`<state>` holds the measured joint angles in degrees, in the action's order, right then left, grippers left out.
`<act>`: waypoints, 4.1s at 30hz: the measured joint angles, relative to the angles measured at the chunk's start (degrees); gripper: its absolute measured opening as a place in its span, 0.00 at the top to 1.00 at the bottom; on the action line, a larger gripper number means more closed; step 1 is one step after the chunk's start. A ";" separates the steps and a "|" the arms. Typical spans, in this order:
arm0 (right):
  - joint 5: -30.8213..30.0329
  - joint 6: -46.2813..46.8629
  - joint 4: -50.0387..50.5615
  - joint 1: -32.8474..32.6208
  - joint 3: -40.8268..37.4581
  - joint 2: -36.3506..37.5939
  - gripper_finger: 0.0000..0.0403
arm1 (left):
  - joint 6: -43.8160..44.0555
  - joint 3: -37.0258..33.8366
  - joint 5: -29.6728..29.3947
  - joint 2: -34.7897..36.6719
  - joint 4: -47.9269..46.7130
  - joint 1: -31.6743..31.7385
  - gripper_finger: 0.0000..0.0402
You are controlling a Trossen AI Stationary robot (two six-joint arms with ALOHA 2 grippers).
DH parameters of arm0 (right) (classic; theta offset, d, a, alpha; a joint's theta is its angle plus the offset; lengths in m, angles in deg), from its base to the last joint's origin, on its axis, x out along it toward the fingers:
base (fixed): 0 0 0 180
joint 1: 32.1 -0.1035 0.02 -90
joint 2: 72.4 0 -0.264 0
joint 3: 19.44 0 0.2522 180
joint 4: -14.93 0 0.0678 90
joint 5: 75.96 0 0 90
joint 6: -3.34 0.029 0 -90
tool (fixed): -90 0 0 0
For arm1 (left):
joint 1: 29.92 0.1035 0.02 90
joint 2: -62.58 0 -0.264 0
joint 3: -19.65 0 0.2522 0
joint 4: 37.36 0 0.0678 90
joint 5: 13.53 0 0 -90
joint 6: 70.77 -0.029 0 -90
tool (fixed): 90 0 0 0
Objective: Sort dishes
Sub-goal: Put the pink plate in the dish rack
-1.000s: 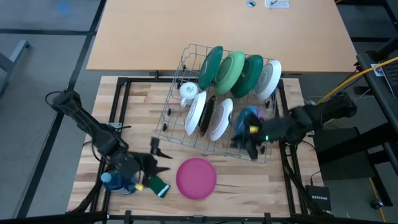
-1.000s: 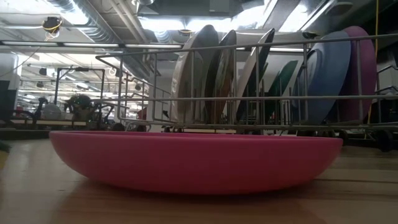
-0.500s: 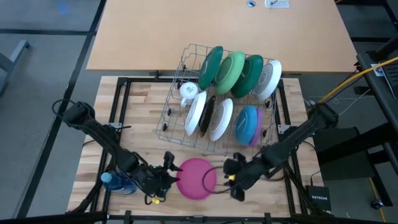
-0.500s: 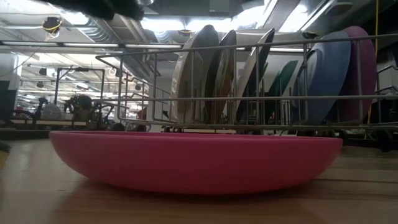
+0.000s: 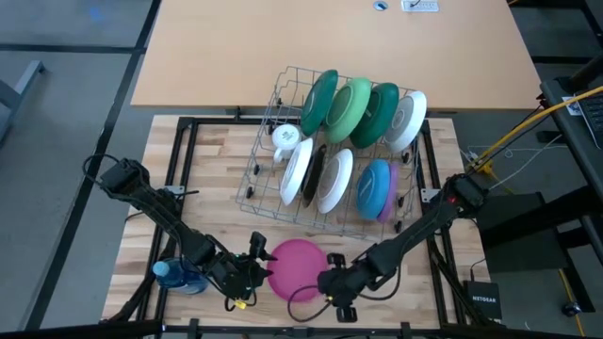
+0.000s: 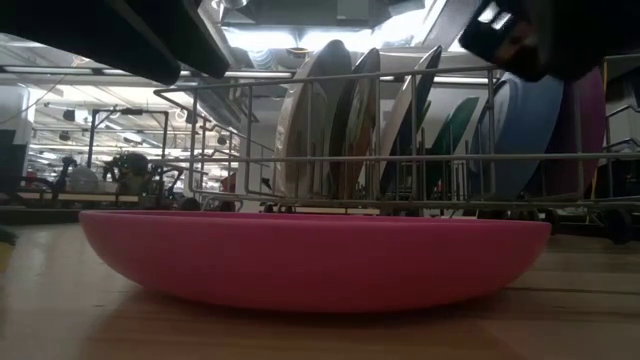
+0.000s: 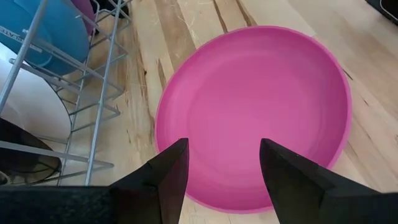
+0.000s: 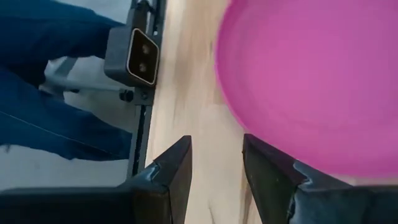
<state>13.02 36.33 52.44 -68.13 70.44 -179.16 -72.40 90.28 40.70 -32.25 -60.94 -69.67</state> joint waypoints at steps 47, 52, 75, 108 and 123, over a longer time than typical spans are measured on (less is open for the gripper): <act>-9.53 -34.05 0.34 0.02 0.00 -10.52 0.64 | 1.27 0.00 0.05 0.00 -0.26 0.07 0.54; -12.30 -33.42 0.12 -0.02 0.00 -10.57 0.64 | 1.27 0.00 0.04 0.00 -0.27 0.07 0.54; -6.74 -12.33 -9.34 0.09 0.75 -10.60 0.95 | 6.70 0.00 0.03 0.46 0.09 -1.16 0.54; -11.48 20.85 50.11 -5.41 57.52 -10.69 0.98 | 13.12 0.13 -0.45 16.85 2.55 -5.79 0.54; -33.18 30.43 58.73 -9.02 56.89 3.21 0.98 | 8.65 0.13 -0.46 16.96 2.59 -3.24 0.54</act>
<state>-20.17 66.76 111.17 -77.14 127.33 -175.95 -63.74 90.41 40.24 -15.29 -58.35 -72.91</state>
